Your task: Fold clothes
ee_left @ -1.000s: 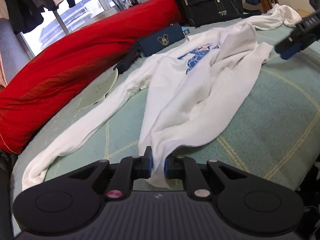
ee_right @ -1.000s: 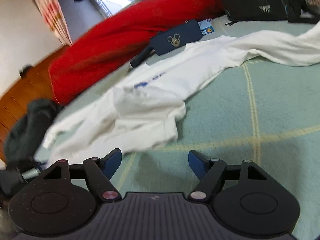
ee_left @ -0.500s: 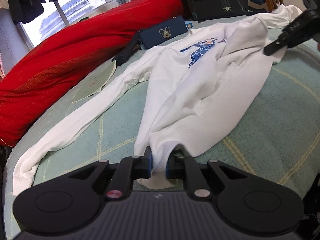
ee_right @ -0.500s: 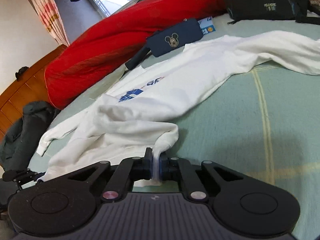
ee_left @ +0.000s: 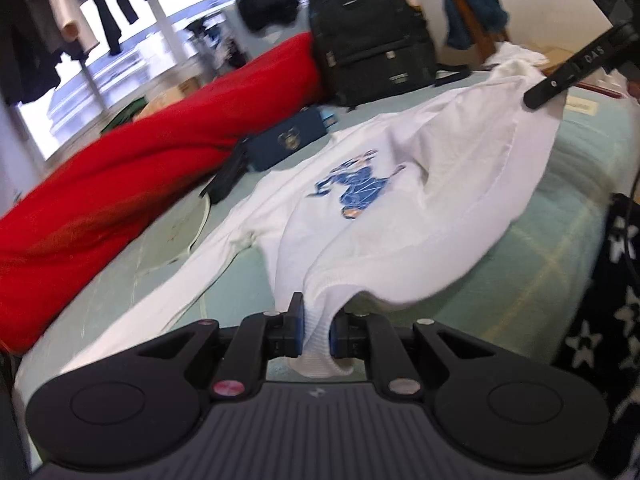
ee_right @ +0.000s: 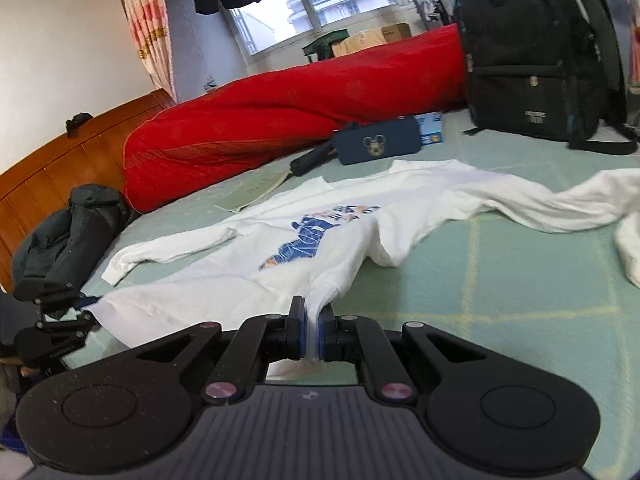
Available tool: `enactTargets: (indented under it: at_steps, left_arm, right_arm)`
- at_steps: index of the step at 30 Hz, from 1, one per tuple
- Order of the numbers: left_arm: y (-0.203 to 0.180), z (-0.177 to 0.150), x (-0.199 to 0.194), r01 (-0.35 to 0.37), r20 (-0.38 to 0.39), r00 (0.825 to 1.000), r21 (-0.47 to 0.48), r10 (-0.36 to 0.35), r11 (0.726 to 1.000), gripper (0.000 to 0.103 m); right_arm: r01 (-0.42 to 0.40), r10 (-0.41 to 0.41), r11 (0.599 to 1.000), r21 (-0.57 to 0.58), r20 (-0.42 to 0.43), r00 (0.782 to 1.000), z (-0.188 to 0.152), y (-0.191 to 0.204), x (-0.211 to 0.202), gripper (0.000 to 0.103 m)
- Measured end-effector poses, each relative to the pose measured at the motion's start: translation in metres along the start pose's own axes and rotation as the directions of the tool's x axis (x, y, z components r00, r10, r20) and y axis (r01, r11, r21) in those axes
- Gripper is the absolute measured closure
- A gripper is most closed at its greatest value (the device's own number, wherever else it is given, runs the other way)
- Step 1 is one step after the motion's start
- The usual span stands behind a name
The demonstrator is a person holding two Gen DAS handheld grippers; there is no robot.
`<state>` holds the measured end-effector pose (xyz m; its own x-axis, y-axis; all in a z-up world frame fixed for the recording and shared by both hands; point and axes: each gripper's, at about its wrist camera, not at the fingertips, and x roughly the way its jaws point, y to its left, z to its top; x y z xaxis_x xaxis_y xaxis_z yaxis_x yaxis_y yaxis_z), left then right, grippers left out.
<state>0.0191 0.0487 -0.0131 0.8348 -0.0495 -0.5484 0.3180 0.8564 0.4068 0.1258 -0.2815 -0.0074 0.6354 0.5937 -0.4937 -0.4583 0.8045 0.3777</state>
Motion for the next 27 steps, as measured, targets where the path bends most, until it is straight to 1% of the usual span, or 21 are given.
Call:
enactTargets:
  at_steps: [2, 4, 6, 7, 9, 13, 15, 16, 18, 19, 21, 24, 27]
  left_arm:
    - [-0.005, -0.002, -0.009, 0.015, -0.002, 1.000, 0.023, -0.015, 1.000, 0.093]
    - [-0.010, -0.004, -0.015, 0.027, -0.011, 1.000, 0.040, -0.027, 0.999, 0.094]
    - [-0.016, -0.008, -0.019, 0.042, -0.022, 0.999, 0.054, -0.041, 0.998, 0.096]
    - [-0.018, -0.010, -0.019, 0.050, -0.028, 0.998, 0.051, -0.049, 0.997, 0.096]
    - [-0.022, -0.014, -0.020, 0.066, -0.041, 0.997, 0.041, -0.065, 0.997, 0.100]
    - [-0.028, -0.022, -0.022, 0.093, -0.062, 0.994, 0.030, -0.091, 0.995, 0.100]
    - [-0.027, -0.023, -0.022, 0.105, -0.076, 0.992, 0.013, -0.104, 0.994, 0.099]
    - [-0.026, -0.024, -0.022, 0.119, -0.085, 0.989, -0.004, -0.119, 0.993, 0.098]
    - [-0.023, -0.023, -0.025, 0.137, -0.083, 0.987, -0.037, -0.139, 0.990, 0.091]
    - [-0.022, -0.023, -0.028, 0.144, -0.079, 0.986, -0.051, -0.148, 0.988, 0.091]
    - [-0.018, -0.019, -0.034, 0.148, -0.058, 0.987, -0.070, -0.152, 0.986, 0.091]
    - [-0.009, -0.011, -0.035, 0.137, -0.044, 0.989, -0.116, -0.142, 0.984, 0.090]
    - [0.005, -0.005, -0.027, 0.107, -0.048, 0.992, -0.182, -0.117, 0.978, 0.090]
  right_arm:
    - [0.007, -0.007, 1.000, 0.013, -0.007, 1.000, -0.007, -0.001, -0.013, 0.094]
    - [0.021, -0.020, 0.999, 0.049, -0.028, 0.999, -0.016, -0.005, -0.020, 0.094]
    - [0.039, -0.037, 0.998, 0.057, -0.041, 0.998, -0.026, -0.006, -0.025, 0.094]
    - [0.047, -0.044, 0.997, 0.068, -0.054, 0.998, -0.033, -0.008, -0.028, 0.094]
    - [0.060, -0.054, 0.994, 0.095, -0.069, 0.996, -0.043, -0.012, -0.029, 0.094]
    - [0.085, -0.069, 0.985, 0.151, -0.105, 0.992, -0.059, -0.021, -0.026, 0.094]
    - [0.127, -0.105, 0.981, 0.149, -0.147, 0.983, -0.065, -0.024, -0.021, 0.094]
    - [0.146, -0.120, 0.977, 0.154, -0.164, 0.979, -0.067, -0.026, -0.019, 0.091]
    - [0.181, -0.150, 0.970, 0.160, -0.187, 0.971, -0.072, -0.031, -0.019, 0.089]
    - [0.197, -0.165, 0.967, 0.160, -0.194, 0.967, -0.074, -0.033, -0.019, 0.086]
    - [0.214, -0.183, 0.962, 0.168, -0.182, 0.966, -0.075, -0.036, -0.025, 0.085]
    - [0.217, -0.190, 0.957, 0.192, -0.150, 0.970, -0.071, -0.040, -0.034, 0.080]
    - [0.220, -0.199, 0.957, 0.190, -0.123, 0.972, -0.063, -0.039, -0.036, 0.077]
